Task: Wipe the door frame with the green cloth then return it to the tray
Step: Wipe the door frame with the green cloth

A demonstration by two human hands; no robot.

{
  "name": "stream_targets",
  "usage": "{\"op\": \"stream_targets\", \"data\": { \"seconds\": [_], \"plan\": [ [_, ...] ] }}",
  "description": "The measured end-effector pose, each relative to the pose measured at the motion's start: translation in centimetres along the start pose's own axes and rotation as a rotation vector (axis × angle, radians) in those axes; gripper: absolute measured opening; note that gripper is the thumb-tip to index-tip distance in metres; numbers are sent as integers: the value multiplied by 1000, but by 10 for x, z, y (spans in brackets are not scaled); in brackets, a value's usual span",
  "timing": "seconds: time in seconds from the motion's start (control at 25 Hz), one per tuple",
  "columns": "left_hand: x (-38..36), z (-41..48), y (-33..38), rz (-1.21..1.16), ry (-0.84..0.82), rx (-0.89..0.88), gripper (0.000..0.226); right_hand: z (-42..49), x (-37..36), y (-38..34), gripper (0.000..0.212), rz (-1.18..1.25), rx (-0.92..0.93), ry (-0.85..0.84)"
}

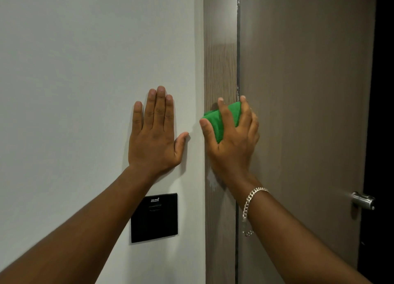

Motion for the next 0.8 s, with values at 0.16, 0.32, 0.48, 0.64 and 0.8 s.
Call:
{"op": "stream_targets", "data": {
  "seconds": [0.16,0.32,0.48,0.64,0.8],
  "plan": [
    [0,-7,2,3,1,12,83,-42,-1,11,65,-55,383,-108],
    [0,-7,2,4,-6,20,83,-44,-2,30,65,136,-5,-52],
    [-3,-11,1,7,-8,18,83,-60,-6,7,67,-53,166,-87],
    [-4,-21,3,14,-26,20,83,-87,-1,31,68,-20,193,-154],
    [-4,-26,5,6,-27,21,84,-79,-8,12,64,-26,-58,-94]
  ]
}}
Point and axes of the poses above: each hand's wrist, its own z-axis towards the middle knuckle, its own x-axis out of the back of the hand, y = z × x, the point moved 7 cm from there along z, towards the middle knuckle, and after that the axes turned 4 degrees about x, right-handed, at the moved point
